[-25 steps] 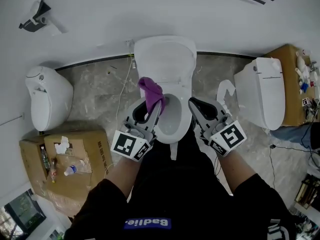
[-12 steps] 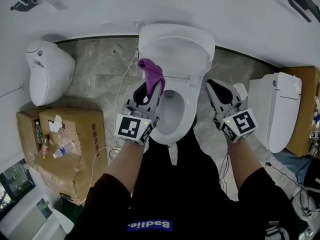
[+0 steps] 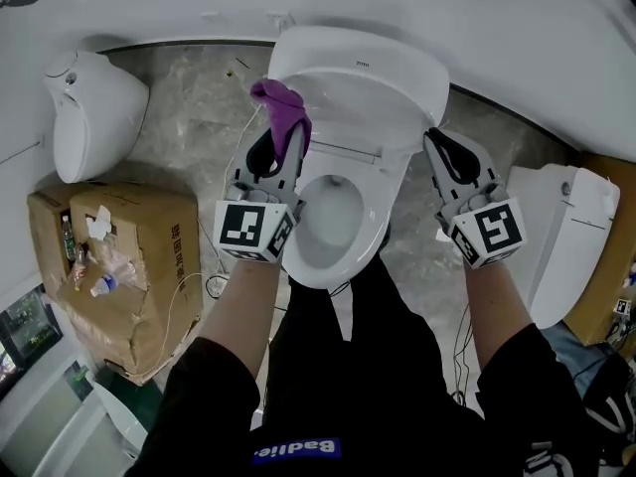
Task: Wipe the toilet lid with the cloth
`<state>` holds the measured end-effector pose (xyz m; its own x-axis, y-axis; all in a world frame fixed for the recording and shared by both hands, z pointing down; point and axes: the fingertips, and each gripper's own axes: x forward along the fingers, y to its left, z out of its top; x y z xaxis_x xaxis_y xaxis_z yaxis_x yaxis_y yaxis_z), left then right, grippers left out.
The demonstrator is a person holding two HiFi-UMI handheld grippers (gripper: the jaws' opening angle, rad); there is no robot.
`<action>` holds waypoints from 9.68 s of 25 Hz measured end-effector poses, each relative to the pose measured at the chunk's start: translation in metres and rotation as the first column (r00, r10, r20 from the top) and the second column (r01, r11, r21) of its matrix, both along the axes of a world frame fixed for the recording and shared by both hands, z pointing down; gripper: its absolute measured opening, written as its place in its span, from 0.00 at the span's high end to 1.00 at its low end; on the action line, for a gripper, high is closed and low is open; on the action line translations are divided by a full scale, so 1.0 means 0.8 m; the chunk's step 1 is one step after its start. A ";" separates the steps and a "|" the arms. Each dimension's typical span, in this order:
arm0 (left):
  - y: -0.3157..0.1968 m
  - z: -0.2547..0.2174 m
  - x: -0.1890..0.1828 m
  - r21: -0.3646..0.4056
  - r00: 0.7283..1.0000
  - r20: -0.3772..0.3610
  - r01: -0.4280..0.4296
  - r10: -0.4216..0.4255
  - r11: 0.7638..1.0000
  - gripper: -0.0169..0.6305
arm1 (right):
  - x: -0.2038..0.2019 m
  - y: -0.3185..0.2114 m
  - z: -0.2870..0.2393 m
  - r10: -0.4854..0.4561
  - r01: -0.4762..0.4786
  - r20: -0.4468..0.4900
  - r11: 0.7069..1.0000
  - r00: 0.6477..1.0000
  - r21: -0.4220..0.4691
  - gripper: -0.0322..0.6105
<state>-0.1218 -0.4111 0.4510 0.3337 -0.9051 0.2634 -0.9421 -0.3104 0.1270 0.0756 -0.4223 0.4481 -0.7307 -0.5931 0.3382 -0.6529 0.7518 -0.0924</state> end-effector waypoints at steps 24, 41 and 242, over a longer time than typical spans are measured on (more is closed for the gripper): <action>-0.066 0.043 0.008 0.023 0.995 0.079 0.067 -0.068 0.998 0.84 | 0.011 -0.033 0.071 -0.059 0.087 -0.257 0.991 0.965 0.098 0.89; -0.066 0.022 0.118 0.037 1.000 -0.029 0.007 -0.006 0.999 0.84 | 0.010 -0.033 0.073 -0.056 0.079 -0.219 0.992 0.974 0.098 0.89; 0.169 0.068 0.074 -0.071 0.996 -0.057 -0.075 0.071 0.995 0.84 | 0.043 0.033 0.160 0.064 -0.030 -0.245 0.990 0.968 0.141 0.89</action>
